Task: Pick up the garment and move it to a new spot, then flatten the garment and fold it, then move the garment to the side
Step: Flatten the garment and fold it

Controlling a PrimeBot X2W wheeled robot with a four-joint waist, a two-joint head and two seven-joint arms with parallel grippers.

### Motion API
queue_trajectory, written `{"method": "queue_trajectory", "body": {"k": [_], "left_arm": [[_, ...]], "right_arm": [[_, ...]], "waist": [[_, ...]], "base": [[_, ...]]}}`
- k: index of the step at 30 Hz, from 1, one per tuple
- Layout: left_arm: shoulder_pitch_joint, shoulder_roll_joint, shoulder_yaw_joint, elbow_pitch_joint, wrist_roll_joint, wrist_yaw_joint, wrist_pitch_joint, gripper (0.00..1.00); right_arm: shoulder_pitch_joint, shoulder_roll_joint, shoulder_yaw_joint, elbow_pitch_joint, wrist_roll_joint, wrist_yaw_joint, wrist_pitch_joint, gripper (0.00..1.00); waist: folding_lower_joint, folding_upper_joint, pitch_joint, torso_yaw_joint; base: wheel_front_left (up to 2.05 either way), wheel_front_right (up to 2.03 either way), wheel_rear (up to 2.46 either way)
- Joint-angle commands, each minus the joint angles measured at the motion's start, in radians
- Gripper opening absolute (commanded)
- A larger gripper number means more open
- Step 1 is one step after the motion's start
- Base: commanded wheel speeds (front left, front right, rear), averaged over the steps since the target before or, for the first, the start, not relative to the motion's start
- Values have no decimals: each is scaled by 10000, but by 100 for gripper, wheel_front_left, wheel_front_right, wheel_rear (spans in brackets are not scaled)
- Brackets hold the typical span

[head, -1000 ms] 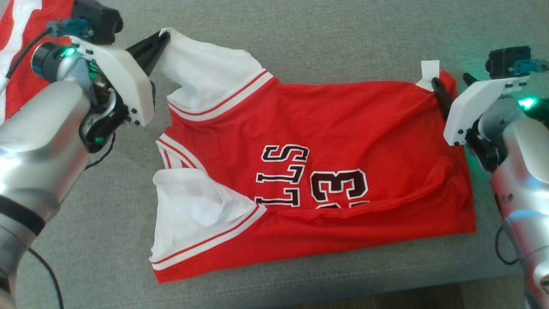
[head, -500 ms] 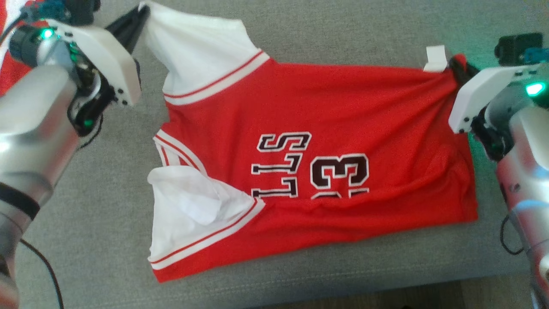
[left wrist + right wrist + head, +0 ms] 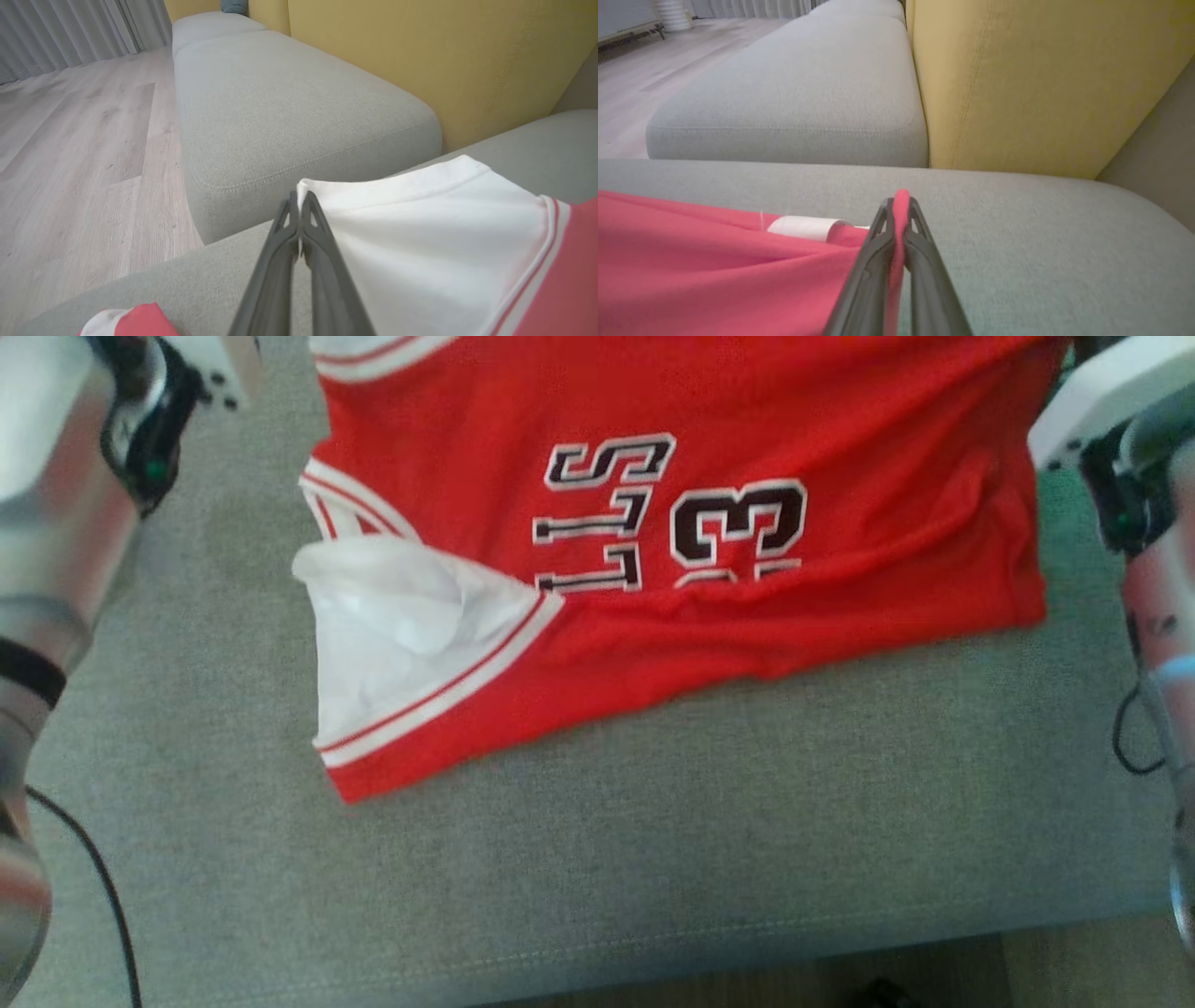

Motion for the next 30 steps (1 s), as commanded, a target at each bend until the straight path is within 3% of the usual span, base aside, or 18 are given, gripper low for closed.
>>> {"method": "queue_trajectory", "body": {"k": [1, 7, 12, 21, 30], "left_arm": [[-746, 278, 504, 121, 119, 143, -137, 0], [-780, -30, 672, 455, 339, 0, -208, 0], [-352, 43, 969, 190, 661, -158, -214, 0], [918, 622, 1420, -703, 1096, -424, -216, 0], [2811, 1455, 1405, -2319, 1161, -540, -209, 0]], "right_arm": [[-405, 146, -39, -51, -189, -9, -407, 0], [-753, 464, 180, 550, -485, -9, -1077, 0], [-533, 429, 336, 914, -255, -9, -1511, 0], [433, 187, 1123, 789, 922, -9, -1549, 0], [1844, -832, 2409, 62, 2519, -9, -435, 0]], "waist": [[-1, 0, 87, -16], [-1, 0, 186, 36], [-1, 0, -19, 166], [-1, 0, -796, 285], [-1, 0, -1785, 610]], "base": [[0, 0, 0], [0, 0, 0], [0, 0, 0], [0, 0, 0], [0, 0, 0]]}}
